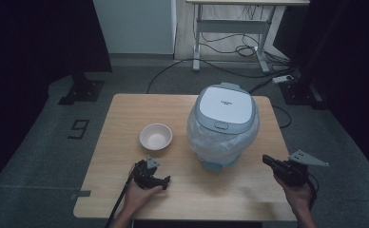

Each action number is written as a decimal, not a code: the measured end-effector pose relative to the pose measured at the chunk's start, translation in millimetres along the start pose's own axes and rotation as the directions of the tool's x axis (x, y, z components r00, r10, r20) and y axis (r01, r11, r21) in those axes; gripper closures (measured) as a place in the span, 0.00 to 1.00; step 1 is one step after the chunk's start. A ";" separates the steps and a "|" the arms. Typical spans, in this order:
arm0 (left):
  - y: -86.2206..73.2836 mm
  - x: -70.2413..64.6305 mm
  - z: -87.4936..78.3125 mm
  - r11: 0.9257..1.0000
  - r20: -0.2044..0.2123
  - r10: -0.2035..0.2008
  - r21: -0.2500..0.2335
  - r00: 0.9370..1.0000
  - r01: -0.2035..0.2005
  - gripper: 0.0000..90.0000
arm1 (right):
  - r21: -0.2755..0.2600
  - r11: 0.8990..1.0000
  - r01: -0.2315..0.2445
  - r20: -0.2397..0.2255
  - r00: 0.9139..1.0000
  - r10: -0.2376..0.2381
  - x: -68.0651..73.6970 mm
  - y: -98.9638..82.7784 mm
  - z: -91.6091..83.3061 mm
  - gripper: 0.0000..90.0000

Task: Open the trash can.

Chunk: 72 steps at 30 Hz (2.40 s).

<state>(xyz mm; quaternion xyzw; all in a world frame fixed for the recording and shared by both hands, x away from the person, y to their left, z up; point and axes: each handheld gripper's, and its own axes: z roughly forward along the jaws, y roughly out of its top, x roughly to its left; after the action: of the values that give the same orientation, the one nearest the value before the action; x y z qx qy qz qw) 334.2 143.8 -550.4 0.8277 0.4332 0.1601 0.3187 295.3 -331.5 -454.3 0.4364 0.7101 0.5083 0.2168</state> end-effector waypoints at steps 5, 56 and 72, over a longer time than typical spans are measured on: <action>0.0 0.0 0.0 1.000 0.000 0.000 0.000 1.000 0.000 0.02 | -0.028 0.999 0.016 -0.038 0.999 -0.017 4.6 19.4 -1.1 1.00; 0.1 0.0 -0.1 1.000 0.001 0.000 0.002 1.000 0.000 0.02 | -0.112 0.989 0.094 -0.208 0.971 -0.115 59.5 125.6 36.6 1.00; 0.1 0.1 -0.2 1.000 0.001 0.000 0.002 1.000 0.000 0.02 | -0.111 0.988 0.103 -0.233 0.964 -0.127 73.1 134.0 47.7 1.00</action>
<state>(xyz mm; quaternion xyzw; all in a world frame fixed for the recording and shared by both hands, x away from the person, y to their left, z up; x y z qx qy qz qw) 334.2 143.9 -550.2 0.8282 0.4331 0.1592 0.3180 346.3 -231.0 -340.9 0.3188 0.7294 0.5778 0.1801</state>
